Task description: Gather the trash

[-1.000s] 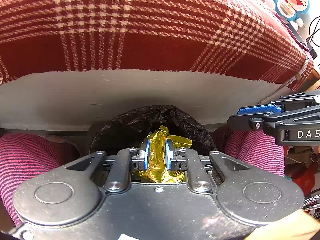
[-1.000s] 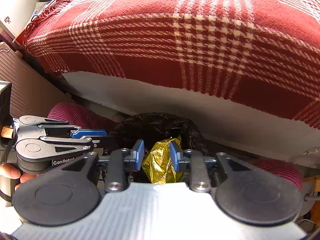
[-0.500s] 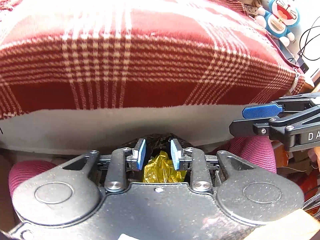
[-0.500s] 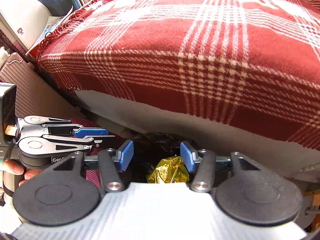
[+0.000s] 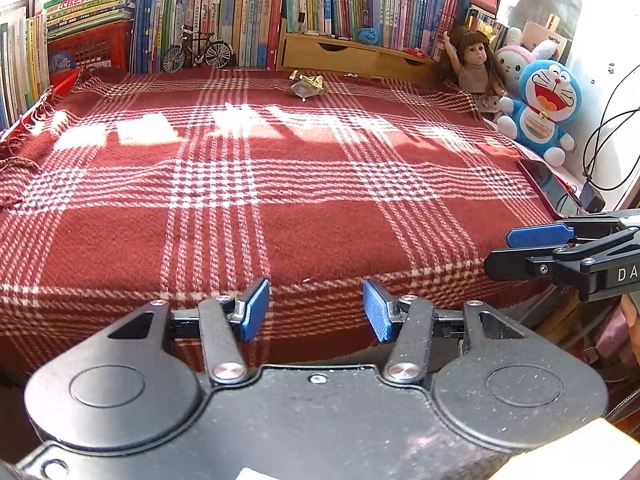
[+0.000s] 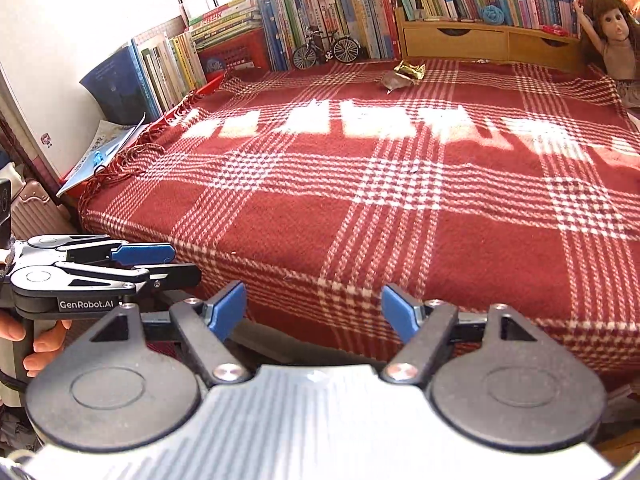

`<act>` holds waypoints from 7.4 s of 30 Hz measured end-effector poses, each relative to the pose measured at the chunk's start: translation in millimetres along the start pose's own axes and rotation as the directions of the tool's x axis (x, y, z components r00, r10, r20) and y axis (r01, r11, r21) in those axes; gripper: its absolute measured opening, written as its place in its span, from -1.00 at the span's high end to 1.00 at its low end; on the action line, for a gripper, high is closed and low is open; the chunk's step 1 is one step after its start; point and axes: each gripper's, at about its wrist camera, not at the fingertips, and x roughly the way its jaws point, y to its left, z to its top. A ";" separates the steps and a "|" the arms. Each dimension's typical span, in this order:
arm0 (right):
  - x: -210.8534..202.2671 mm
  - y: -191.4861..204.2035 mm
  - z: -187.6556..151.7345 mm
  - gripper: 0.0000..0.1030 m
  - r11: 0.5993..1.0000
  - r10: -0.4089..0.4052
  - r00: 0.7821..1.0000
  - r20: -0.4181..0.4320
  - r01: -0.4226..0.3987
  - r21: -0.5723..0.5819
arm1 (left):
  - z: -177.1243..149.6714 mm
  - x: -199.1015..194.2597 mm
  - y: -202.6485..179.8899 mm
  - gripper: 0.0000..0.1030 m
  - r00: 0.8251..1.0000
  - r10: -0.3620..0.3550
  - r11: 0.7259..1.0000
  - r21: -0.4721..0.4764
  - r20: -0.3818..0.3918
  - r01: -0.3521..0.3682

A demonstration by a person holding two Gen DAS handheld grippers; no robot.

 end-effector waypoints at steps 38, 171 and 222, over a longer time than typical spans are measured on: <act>115.6 -149.0 247.6 -0.51 0.942 -0.142 0.984 0.110 0.100 0.319 | 278.4 241.8 22.1 -0.14 0.985 0.161 0.987 -0.018 0.056 -0.160; 66.9 12.5 -138.4 0.26 0.993 0.041 0.931 -0.362 0.000 0.114 | -144.0 81.3 -12.1 0.80 0.920 0.039 0.988 -0.123 -0.390 -0.094; 85.6 13.3 -141.4 -0.41 0.993 0.057 0.911 -0.409 -0.009 0.119 | -158.5 101.8 -19.6 -0.39 0.854 0.072 0.988 -0.080 -0.516 -0.132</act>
